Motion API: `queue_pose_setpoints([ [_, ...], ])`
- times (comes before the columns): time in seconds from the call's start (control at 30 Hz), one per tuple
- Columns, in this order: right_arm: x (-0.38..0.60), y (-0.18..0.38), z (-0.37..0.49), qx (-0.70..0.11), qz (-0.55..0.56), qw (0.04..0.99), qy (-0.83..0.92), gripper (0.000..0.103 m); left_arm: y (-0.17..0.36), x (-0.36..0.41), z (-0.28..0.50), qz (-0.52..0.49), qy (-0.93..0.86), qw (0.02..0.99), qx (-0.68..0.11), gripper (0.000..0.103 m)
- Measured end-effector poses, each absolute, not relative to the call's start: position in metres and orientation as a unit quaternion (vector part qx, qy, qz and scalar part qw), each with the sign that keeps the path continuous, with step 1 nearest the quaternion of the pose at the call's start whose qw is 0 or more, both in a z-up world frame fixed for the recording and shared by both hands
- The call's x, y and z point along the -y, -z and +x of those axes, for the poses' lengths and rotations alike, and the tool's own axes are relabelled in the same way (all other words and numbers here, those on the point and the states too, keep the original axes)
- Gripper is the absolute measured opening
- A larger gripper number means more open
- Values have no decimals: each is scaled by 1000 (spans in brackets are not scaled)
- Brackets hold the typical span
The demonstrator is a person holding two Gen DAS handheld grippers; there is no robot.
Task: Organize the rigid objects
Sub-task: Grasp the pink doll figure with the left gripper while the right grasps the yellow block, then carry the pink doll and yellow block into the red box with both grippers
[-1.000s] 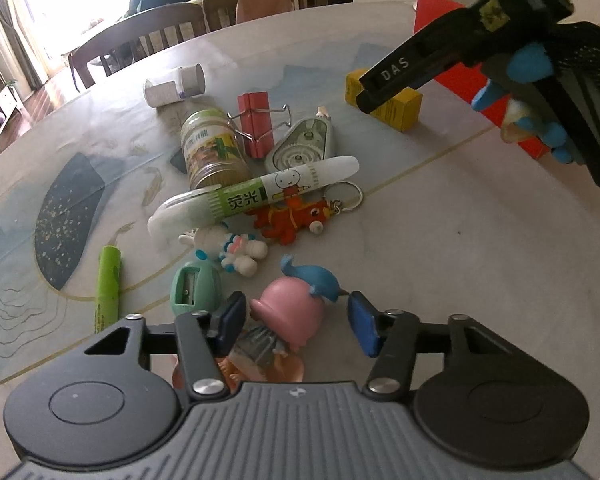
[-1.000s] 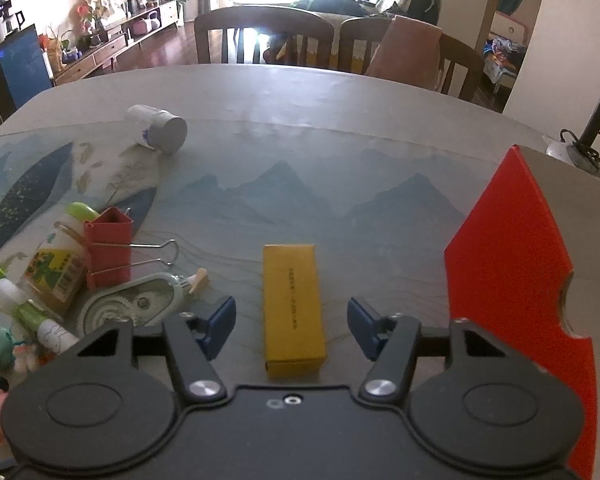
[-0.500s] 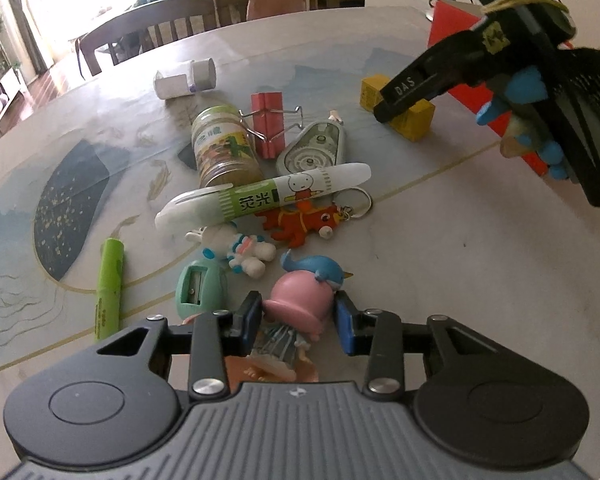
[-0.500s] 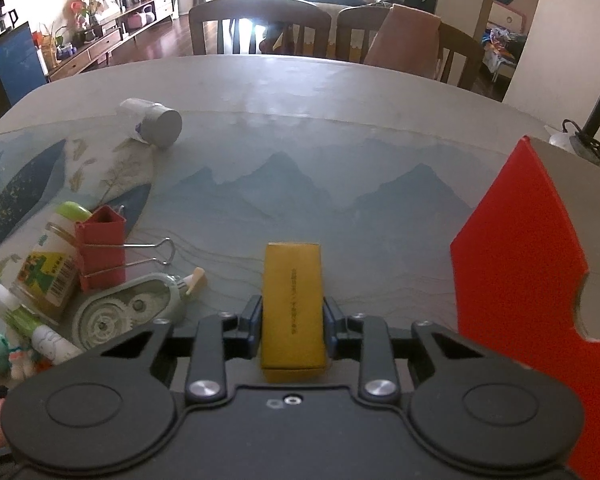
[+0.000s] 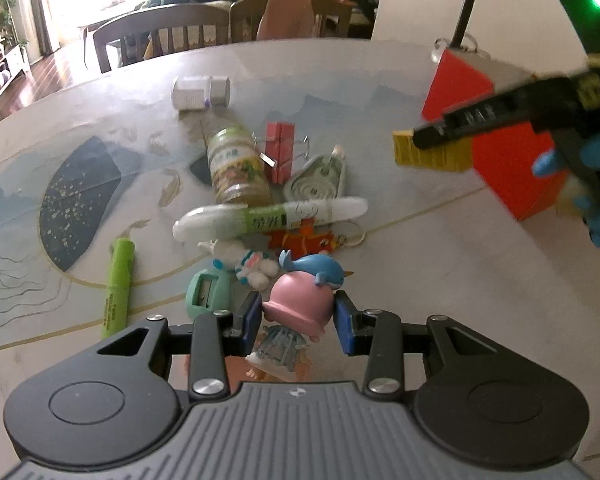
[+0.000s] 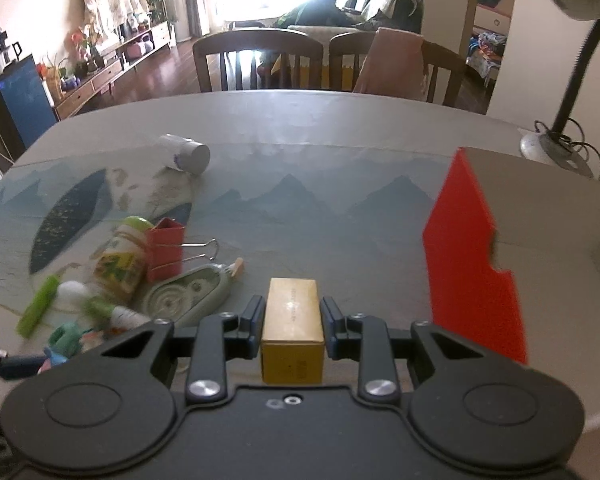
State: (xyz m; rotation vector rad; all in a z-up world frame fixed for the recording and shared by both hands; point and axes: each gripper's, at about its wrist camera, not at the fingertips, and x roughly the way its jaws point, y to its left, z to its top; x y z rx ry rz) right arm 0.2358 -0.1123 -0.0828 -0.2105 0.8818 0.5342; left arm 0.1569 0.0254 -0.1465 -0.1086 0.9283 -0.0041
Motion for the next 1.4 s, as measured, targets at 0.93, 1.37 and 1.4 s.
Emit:
queue_pose_setpoints([
  [0.93, 199, -8, 164, -343, -46, 918, -195, 28, 43, 16, 154, -42, 103, 913, -391, 37],
  [1.37, 281, 8, 245, -351, -50, 920, -168, 28, 26, 113, 244, -36, 138, 905, -401, 37],
  [1.4, 286, 10, 251, -352, -51, 919, -168, 28, 25, 119, 250, -36, 138, 905, -402, 37],
])
